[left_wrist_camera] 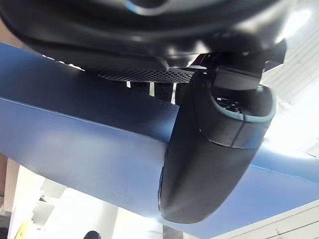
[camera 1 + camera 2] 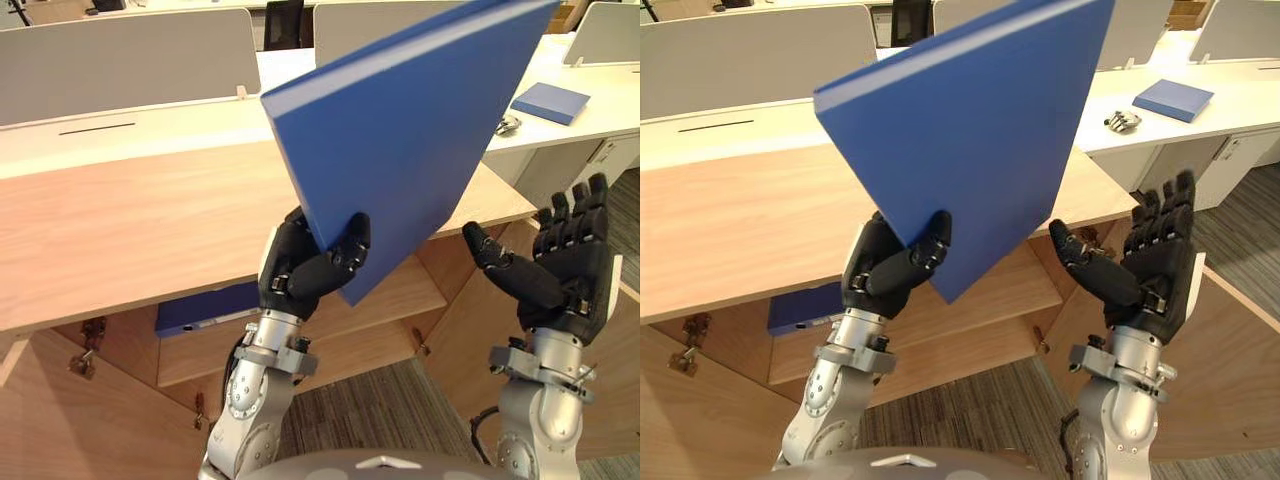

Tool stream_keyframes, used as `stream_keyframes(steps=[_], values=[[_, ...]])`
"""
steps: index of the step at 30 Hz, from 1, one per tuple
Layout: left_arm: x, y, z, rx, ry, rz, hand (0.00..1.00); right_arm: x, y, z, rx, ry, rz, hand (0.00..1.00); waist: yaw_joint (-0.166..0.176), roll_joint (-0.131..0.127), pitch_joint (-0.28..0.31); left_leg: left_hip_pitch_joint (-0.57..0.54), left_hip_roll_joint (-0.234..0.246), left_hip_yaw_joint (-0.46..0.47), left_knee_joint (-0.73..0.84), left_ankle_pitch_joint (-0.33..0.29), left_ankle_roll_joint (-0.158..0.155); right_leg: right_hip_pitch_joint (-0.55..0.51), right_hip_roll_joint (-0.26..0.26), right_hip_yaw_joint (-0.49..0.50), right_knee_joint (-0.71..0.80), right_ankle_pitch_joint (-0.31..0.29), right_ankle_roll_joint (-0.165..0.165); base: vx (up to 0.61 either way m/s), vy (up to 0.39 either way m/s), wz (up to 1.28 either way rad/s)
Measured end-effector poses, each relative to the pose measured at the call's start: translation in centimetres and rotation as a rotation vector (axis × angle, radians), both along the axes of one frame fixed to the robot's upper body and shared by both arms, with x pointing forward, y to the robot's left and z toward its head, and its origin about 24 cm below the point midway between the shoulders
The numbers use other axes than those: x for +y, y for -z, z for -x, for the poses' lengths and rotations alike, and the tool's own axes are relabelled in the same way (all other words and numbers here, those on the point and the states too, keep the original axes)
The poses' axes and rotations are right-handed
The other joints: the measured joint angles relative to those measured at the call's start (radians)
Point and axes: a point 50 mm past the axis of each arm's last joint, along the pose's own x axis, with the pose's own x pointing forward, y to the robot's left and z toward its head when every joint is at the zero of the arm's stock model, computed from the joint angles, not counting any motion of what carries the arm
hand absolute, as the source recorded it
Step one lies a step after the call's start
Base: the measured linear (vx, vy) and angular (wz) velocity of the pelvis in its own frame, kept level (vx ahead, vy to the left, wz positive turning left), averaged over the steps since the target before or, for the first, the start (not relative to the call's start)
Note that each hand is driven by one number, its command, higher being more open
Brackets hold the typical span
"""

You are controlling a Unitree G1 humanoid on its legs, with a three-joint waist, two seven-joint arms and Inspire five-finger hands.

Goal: Walk over to the cabinet, pick up the folder, carry it to the office cabinet, place the folder inside the office cabinet, then close the office cabinet door

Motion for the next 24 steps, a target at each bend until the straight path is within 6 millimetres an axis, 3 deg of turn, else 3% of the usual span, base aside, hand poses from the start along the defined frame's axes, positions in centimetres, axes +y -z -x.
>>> stream_keyframes(steps=[6, 15, 24], values=[[2.2, 0.0, -0.3, -0.041, 0.015, -0.05, 0.0, -1.8, -1.1, -0.8, -0.038, -0.031, 0.112, 1.0, -0.001, 0.0, 0.0, -0.021, -0.017, -0.027, -0.001, 0.01, 0.018, 0.005, -0.019, -0.023, -0.029, 0.027, 0.005, -0.03, 0.015, 0.13], [6.5, -0.8, -0.8, -0.11, -0.041, -0.129, 0.0, -4.1, 1.0, -1.9, 0.085, -0.125, 0.169, 1.0, -0.003, -0.005, 0.003, -0.039, -0.051, -0.072, -0.02, 0.023, 0.05, 0.02, -0.052, -0.056, -0.062, 0.041, 0.0, -0.05, 0.003, 0.12], [7.5, -1.3, -0.8, -0.153, -0.015, -0.158, 0.0, -4.2, 1.8, -2.7, 0.171, -0.263, 0.253, 1.0, -0.003, -0.011, 0.008, -0.051, -0.061, -0.096, -0.016, 0.034, 0.06, 0.019, -0.057, -0.078, -0.065, 0.047, -0.006, 0.0, -0.007, 0.07]])
